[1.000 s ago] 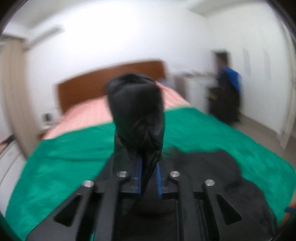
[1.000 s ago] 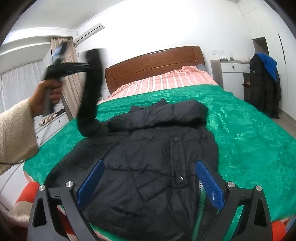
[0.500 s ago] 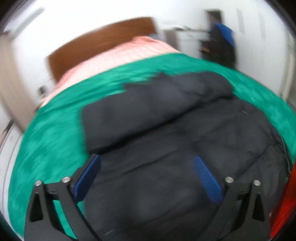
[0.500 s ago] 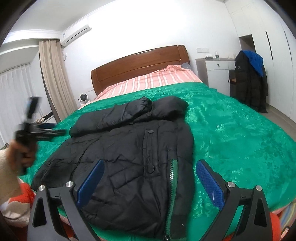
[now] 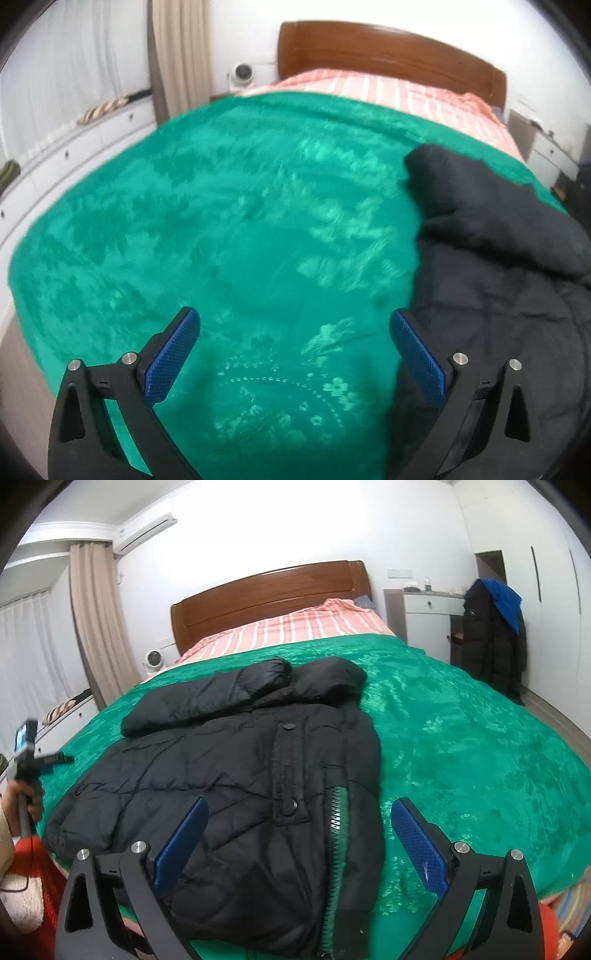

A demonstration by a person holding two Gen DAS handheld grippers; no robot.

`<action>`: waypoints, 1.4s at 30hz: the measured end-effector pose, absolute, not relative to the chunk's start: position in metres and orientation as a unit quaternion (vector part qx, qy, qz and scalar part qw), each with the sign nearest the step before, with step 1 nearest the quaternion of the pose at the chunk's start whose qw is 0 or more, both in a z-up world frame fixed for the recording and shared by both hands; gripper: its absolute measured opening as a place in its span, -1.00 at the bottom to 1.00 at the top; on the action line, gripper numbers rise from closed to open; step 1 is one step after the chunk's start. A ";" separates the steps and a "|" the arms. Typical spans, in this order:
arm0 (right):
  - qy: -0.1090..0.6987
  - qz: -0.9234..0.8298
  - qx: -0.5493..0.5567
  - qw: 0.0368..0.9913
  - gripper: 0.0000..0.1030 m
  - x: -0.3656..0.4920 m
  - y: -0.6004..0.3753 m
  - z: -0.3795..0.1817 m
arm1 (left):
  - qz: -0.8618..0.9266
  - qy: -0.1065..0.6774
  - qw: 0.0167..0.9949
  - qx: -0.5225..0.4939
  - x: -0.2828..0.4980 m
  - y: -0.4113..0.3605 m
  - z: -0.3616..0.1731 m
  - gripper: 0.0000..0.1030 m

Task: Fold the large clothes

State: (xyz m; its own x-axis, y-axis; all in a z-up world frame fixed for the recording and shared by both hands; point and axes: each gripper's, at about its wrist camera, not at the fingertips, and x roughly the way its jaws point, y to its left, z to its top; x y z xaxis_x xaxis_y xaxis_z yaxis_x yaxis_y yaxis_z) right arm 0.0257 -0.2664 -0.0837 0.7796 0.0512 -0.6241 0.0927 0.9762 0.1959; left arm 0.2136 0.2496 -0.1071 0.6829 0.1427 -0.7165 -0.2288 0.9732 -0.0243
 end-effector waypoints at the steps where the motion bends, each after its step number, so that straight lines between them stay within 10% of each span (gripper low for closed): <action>1: 0.334 -0.014 0.110 0.936 0.91 0.026 -0.267 -0.084 | 0.102 0.390 0.913 -0.057 0.217 0.247 -0.115 0.99; 42: 0.360 -0.025 0.128 0.924 0.91 0.035 -0.274 -0.098 | 0.100 0.399 0.906 -0.099 0.219 0.261 -0.163 0.99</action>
State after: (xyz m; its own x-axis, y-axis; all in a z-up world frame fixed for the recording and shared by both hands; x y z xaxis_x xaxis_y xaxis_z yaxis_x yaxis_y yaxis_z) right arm 0.0354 -0.2740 -0.0980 0.7398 0.0449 -0.6713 0.1387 0.9662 0.2175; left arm 0.2189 0.2612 -0.1628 0.6617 0.1015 -0.7428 -0.2593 0.9606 -0.0997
